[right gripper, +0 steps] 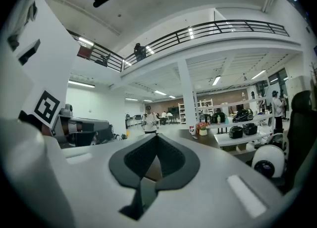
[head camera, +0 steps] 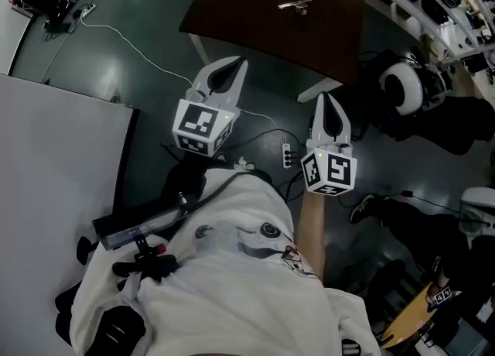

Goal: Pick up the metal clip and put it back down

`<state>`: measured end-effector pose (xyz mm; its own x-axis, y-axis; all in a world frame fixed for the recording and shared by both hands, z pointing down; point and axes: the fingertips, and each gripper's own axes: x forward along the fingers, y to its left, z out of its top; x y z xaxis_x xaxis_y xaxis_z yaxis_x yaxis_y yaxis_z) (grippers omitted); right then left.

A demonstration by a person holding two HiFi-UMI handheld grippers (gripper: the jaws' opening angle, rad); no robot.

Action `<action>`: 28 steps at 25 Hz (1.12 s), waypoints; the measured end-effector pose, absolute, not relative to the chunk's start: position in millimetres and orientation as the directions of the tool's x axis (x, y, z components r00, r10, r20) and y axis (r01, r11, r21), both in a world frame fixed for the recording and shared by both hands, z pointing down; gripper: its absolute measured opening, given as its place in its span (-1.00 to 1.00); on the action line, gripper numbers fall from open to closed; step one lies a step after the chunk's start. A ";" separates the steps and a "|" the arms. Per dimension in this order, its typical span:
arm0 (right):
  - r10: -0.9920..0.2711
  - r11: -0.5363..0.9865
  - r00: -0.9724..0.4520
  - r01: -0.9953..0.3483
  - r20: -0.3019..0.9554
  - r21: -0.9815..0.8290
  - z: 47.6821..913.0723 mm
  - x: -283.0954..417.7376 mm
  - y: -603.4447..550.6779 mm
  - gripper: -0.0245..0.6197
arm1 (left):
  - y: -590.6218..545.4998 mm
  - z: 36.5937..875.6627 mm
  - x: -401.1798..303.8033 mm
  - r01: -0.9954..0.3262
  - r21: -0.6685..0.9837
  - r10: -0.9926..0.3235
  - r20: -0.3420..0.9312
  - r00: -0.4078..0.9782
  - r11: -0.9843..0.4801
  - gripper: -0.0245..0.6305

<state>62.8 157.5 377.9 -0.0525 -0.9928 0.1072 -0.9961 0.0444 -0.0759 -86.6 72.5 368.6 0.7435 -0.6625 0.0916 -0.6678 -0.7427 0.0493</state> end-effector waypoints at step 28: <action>-0.995 0.000 -0.009 -0.996 0.100 -0.084 378.8 93.6 104.9 -0.92 | 21.4 398.0 -41.7 -0.627 0.094 -0.610 0.160 0.776 -0.773 -0.93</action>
